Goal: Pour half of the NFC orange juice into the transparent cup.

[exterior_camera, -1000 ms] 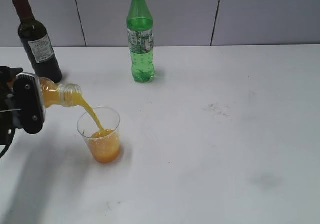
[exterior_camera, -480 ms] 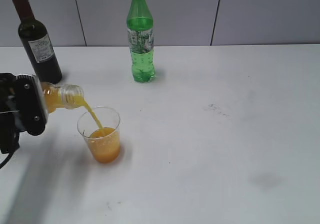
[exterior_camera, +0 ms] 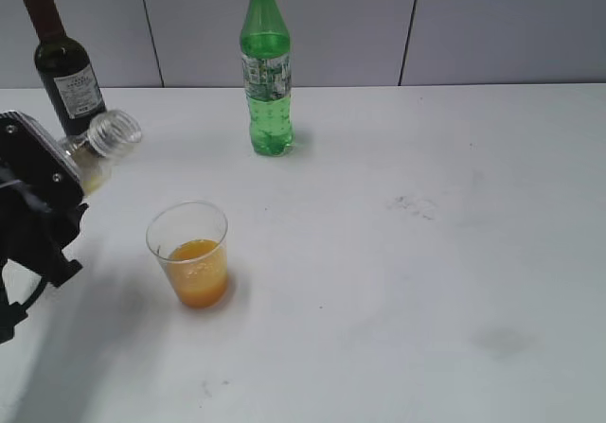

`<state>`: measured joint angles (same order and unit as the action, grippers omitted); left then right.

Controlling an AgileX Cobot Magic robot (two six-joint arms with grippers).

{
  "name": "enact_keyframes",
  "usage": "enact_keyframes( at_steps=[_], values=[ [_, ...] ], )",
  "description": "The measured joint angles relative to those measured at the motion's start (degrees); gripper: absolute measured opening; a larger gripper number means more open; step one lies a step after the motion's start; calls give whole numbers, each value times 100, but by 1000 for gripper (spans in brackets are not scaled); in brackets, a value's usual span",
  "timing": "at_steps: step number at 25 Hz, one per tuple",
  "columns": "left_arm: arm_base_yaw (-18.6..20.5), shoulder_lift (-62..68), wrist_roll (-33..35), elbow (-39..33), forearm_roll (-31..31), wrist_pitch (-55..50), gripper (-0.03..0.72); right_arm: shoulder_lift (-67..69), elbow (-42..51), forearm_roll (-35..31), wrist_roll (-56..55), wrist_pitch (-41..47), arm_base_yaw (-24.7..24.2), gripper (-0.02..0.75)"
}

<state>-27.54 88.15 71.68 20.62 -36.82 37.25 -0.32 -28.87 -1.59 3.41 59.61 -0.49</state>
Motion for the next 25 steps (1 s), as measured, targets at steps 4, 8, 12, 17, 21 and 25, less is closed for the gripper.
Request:
enact_keyframes(
  at_steps=[4, 8, 12, 17, 21, 25],
  values=[
    [0, 5, -2228, 0, 772, 525, 470, 0, 0, 0, 0, 0, 0, 573],
    [60, 11, -4680, 0, 1277, 1203, 470, 0, 0, 0, 0, 0, 0, 573],
    [349, 174, -5913, 0, 1811, 1696, 470, 0, 0, 0, 0, 0, 0, 573],
    [777, 509, -6619, 6, 2551, 1904, 470, 0, 0, 0, 0, 0, 0, 573],
    [1158, 1057, -7002, 186, 3299, 2268, 470, 0, 0, 0, 0, 0, 0, 573],
    [1329, 1873, -7053, 784, 3968, 2592, 470, 0, 0, 0, 0, 0, 0, 573]
  ],
)
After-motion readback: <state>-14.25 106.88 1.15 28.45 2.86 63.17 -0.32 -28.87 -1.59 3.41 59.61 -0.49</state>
